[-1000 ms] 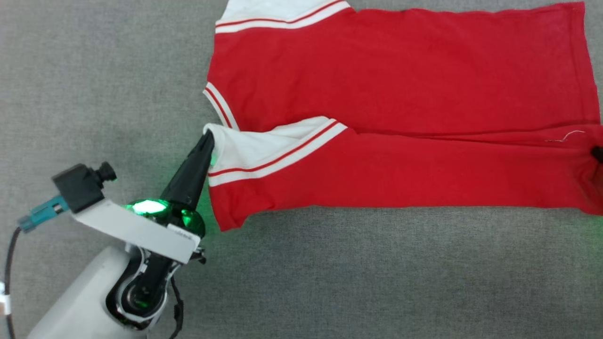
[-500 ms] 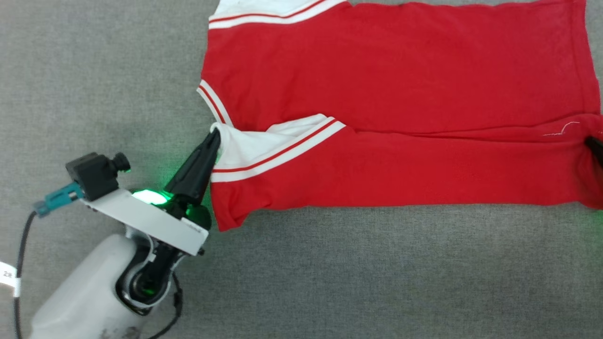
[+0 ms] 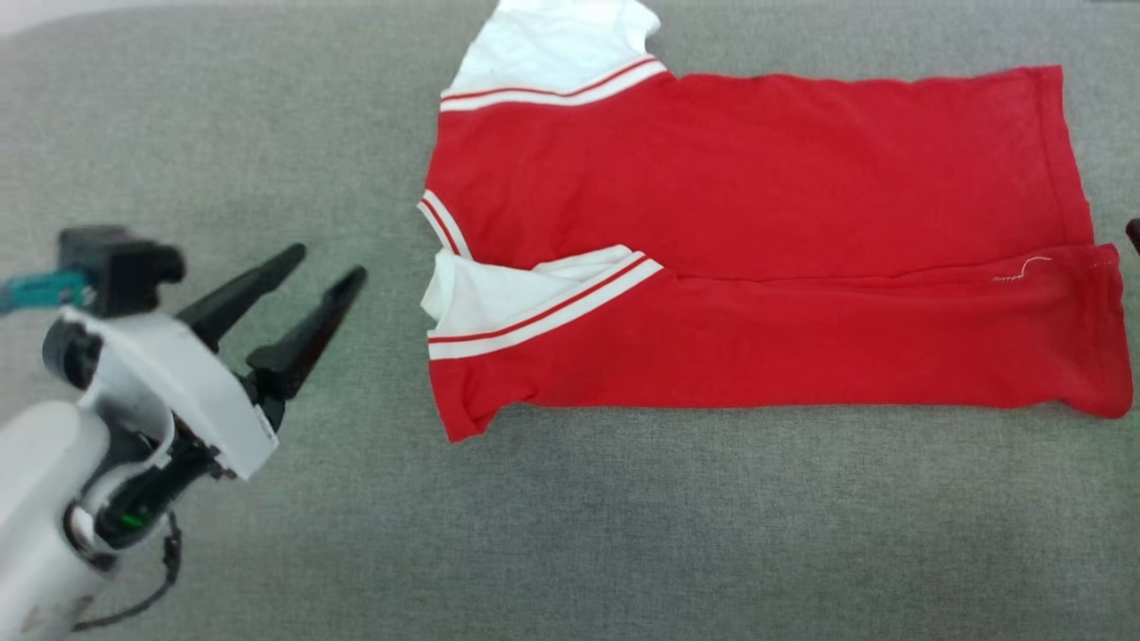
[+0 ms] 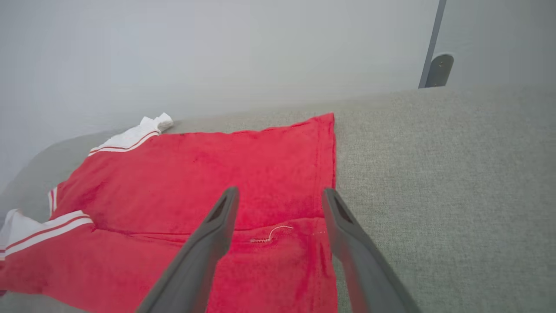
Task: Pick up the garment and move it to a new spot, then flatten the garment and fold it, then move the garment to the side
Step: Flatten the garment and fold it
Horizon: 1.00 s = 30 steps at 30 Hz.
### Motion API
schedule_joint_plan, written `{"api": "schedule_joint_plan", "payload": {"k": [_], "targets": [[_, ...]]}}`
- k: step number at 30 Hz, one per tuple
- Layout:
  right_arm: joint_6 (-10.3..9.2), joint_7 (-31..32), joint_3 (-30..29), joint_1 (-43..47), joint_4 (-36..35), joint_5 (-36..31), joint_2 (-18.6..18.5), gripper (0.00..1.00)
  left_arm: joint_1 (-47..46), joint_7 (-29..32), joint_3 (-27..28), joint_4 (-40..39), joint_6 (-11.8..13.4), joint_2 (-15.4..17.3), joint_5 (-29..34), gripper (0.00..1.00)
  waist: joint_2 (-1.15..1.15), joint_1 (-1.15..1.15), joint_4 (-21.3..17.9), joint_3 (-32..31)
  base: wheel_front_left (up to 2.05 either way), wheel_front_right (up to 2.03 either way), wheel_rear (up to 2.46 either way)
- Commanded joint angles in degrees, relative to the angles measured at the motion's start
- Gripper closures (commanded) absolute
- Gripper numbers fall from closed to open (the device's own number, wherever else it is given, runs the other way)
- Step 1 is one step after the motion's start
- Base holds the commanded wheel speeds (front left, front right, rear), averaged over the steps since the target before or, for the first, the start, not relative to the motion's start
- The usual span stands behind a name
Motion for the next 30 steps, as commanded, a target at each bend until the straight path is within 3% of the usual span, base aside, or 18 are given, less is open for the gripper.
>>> {"api": "schedule_joint_plan", "payload": {"k": [1,7,11,23,30], "targets": [[-0.04,-0.3,-0.3,0.1,-0.9,-0.5,-0.3,0.00,-2.6,4.8,-1.2,-1.9,1.1,1.6,1.0,0.00,0.00,0.00,0.4,-1.3,0.00,0.00,0.00],[-0.04,0.5,-0.6,-1.5,-2.3,-0.5,-0.2,0.00,-7.9,28.0,-7.3,-6.0,4.4,4.1,-2.6,0.00,0.00,0.00,-0.1,-1.3,0.00,0.00,0.00],[-0.04,1.2,0.2,-2.0,-1.8,-0.2,0.3,0.00,-8.8,34.8,-8.6,-7.1,4.8,3.5,-6.2,0.00,0.00,0.00,-0.9,-0.6,0.00,0.00,0.00],[-0.04,-0.2,1.1,-3.6,-0.5,1.1,0.8,0.00,-9.0,39.0,-9.4,-4.0,5.3,0.1,-10.9,0.00,0.00,0.00,-4.2,2.5,0.00,0.00,0.00],[-0.04,0.3,1.4,-4.4,-0.7,1.4,0.1,0.00,-8.2,40.5,-11.3,1.2,3.6,-3.2,-12.2,0.00,0.00,0.00,-5.5,3.8,0.00,0.00,0.00]]}}
